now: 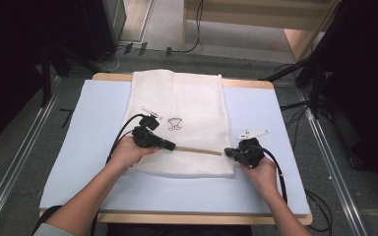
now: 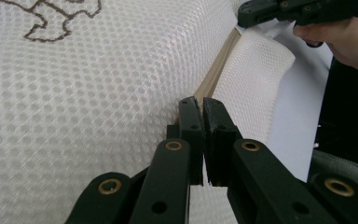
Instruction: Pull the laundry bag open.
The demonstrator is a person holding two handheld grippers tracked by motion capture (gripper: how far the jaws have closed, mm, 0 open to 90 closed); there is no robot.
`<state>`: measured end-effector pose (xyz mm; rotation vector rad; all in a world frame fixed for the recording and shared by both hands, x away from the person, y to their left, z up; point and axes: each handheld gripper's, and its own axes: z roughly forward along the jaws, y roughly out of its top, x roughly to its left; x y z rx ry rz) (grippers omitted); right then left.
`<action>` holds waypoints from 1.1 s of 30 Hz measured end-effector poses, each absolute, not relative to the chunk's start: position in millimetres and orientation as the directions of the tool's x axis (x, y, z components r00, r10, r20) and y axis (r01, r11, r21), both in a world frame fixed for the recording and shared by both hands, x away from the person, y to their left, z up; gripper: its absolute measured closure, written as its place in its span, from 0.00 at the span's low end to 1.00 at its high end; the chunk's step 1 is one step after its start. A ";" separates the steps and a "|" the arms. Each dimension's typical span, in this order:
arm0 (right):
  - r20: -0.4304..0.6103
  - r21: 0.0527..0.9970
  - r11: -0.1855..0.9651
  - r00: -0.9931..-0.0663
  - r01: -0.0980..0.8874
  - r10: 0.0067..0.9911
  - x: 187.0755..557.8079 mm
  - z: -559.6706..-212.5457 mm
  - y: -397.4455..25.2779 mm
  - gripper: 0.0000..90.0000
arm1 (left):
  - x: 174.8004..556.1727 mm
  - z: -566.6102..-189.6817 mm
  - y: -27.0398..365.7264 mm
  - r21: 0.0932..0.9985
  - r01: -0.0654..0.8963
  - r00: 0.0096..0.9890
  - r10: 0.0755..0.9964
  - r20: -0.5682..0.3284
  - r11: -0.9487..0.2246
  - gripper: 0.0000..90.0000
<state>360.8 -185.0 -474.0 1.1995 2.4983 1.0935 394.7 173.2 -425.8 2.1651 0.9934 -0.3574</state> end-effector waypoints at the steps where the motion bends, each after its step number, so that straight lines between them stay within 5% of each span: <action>1: 0.158 0.677 0.410 -0.665 0.611 0.730 360.8 -474.0 -185.1 1.00 | 393.3 -425.0 176.2 0.497 0.743 0.668 0.550 -0.502 -0.449 0.99; 22: 0.156 0.682 0.409 -0.667 0.607 0.729 360.3 -474.3 -185.2 1.00 | 385.9 -418.3 197.2 0.508 0.759 0.645 0.578 -0.500 -0.407 0.99; 33: 0.159 0.680 0.407 -0.665 0.609 0.729 360.6 -474.3 -185.6 1.00 | 379.9 -419.4 241.1 0.498 0.793 0.597 0.616 -0.515 -0.352 0.99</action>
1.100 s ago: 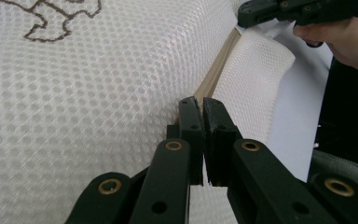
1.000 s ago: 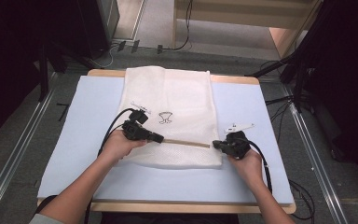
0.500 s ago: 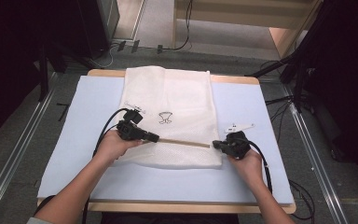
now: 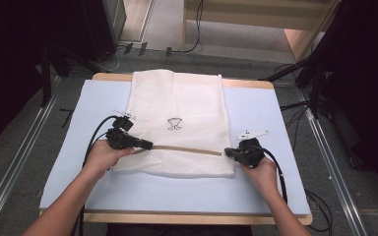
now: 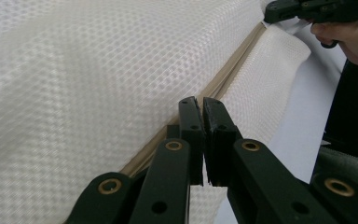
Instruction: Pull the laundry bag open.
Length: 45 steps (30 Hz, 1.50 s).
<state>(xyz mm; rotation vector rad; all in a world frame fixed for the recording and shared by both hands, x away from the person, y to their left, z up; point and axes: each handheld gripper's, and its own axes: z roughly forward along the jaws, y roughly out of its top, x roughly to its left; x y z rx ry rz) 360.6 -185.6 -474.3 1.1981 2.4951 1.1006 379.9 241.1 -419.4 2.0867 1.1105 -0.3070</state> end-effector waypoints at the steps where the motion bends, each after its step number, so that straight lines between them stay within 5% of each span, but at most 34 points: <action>1: 0.159 0.681 0.408 -0.666 0.609 0.729 360.8 -474.3 -185.7 1.00 | 379.6 -418.8 243.4 0.501 0.789 0.599 0.621 -0.505 -0.354 0.99; 45: 0.158 0.677 0.415 -0.670 0.608 0.725 361.5 -474.0 -186.2 1.00 | 368.5 -416.9 298.4 0.487 0.830 0.524 0.681 -0.511 -0.273 0.99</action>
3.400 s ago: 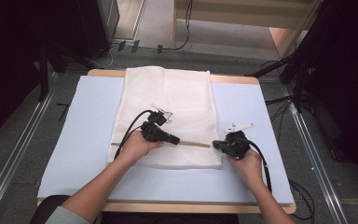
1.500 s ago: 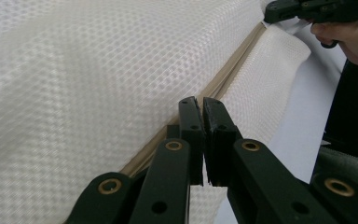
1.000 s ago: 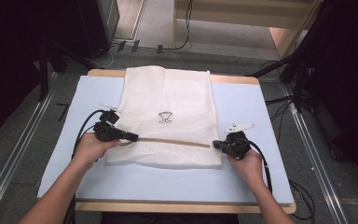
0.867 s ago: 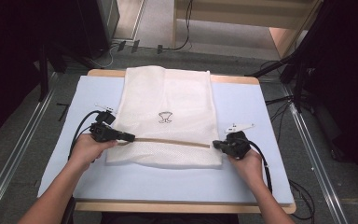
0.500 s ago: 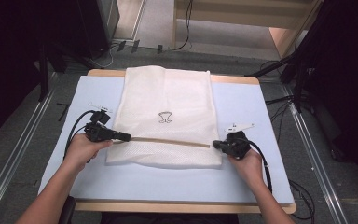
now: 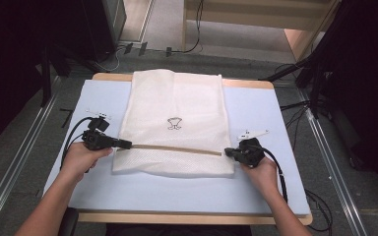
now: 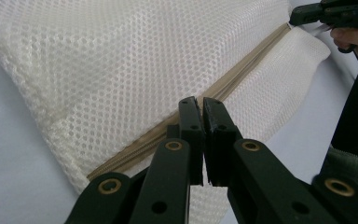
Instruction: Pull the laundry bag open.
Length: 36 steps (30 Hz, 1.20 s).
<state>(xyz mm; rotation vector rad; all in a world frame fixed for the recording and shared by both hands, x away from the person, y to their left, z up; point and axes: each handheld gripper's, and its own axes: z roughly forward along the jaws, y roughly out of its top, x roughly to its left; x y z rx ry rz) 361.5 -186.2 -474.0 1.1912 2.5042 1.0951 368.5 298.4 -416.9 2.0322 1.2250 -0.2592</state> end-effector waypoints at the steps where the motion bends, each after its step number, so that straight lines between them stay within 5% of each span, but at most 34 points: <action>1: 0.158 0.677 0.415 -0.670 0.608 0.725 361.5 -474.0 -186.2 1.00 | 368.2 -417.2 299.2 0.485 0.832 0.521 0.681 -0.515 -0.269 0.99; 36: 0.181 0.674 0.412 -0.677 0.614 0.713 363.9 -474.3 -188.3 1.00 | 355.6 -417.3 342.8 0.490 0.848 0.458 0.744 -0.486 -0.202 0.99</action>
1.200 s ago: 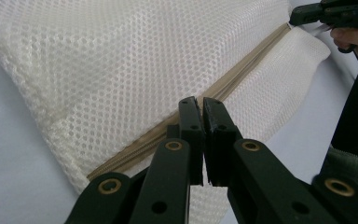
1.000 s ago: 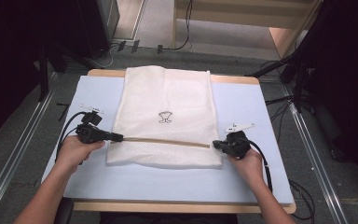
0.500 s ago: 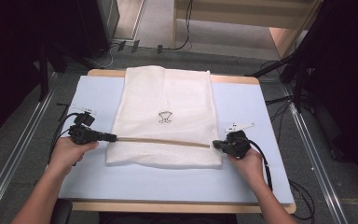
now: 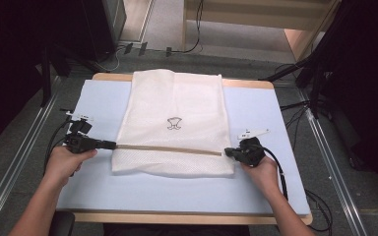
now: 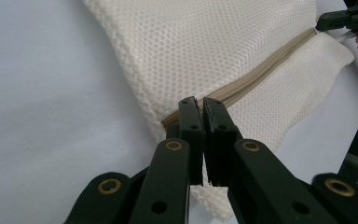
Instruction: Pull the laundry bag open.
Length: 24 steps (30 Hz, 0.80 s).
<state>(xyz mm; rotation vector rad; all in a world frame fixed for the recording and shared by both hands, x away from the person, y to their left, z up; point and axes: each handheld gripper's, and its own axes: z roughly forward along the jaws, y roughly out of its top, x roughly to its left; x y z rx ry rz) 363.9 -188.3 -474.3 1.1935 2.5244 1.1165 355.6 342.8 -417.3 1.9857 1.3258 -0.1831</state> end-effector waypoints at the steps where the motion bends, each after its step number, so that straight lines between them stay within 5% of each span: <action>1: 0.183 0.674 0.411 -0.677 0.614 0.712 364.0 -474.3 -188.3 1.00 | 354.9 -417.4 344.3 0.489 0.850 0.453 0.746 -0.488 -0.196 0.99; 19: 0.177 0.667 0.424 -0.683 0.613 0.709 365.6 -473.1 -187.6 1.00 | 353.9 -425.7 349.7 0.486 0.851 0.451 0.752 -0.480 -0.200 0.97; 24: 0.205 0.656 0.424 -0.688 0.625 0.696 367.1 -470.0 -186.1 0.90 | 352.5 -423.3 347.3 0.529 0.822 0.484 0.748 -0.454 -0.211 0.85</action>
